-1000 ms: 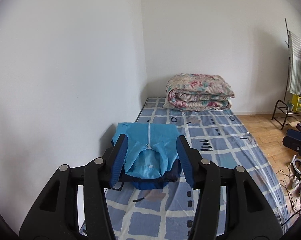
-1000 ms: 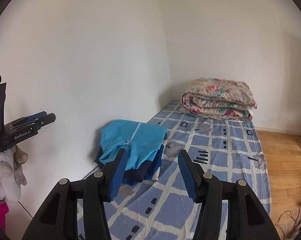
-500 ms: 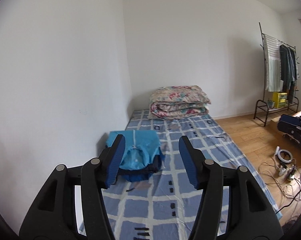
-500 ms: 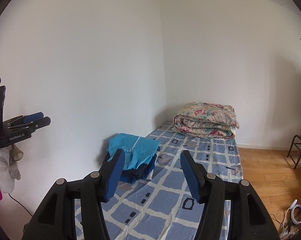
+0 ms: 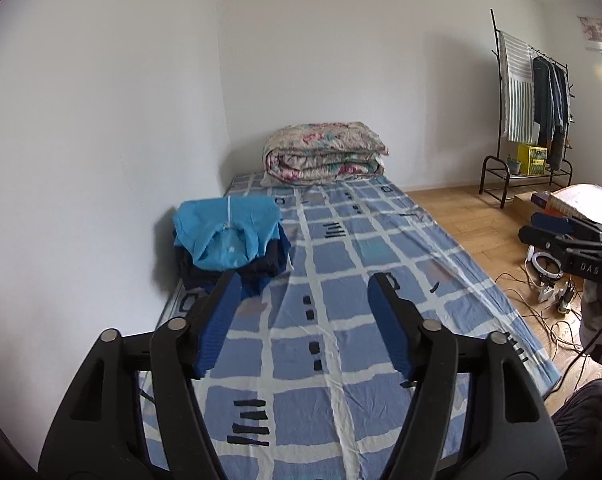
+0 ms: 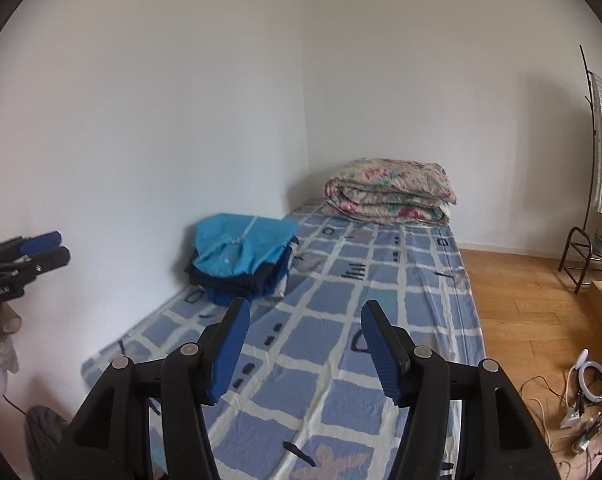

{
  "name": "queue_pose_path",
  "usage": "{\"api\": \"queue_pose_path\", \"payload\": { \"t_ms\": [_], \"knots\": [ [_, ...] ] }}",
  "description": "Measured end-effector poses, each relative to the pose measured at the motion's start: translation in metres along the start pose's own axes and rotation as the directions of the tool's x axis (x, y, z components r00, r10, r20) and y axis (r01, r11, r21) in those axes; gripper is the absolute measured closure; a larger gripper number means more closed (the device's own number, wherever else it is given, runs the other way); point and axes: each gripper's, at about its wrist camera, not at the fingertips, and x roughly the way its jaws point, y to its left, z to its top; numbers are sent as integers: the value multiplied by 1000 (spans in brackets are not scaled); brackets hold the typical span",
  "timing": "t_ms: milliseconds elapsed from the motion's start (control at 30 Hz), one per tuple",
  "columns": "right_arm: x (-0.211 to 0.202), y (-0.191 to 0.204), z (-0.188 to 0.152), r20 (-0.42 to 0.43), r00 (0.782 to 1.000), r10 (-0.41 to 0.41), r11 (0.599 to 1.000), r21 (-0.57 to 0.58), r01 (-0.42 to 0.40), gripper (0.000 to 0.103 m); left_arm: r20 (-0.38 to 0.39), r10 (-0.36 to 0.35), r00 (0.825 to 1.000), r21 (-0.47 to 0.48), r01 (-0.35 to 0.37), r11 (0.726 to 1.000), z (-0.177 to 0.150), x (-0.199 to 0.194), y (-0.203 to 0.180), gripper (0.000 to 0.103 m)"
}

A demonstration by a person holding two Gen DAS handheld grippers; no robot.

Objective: Fold large clothes

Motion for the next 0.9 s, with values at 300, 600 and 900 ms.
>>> {"api": "queue_pose_path", "payload": {
  "t_ms": [300, 600, 900],
  "knots": [
    [60, 6, -36, -52, 998, -24, 999, -22, 23, 30, -43, 36, 998, -64, -39, 997, -37, 58, 17, 23],
    [100, 12, -55, -70, 996, -47, 998, -45, 44, 15, -57, 63, 996, -118, -69, 991, -61, 98, 28, 11],
    [126, -2, -71, -78, 994, -81, 997, -14, 80, 0, -79, 109, 991, -155, -120, 981, -76, 125, 32, 0]
  ]
}}
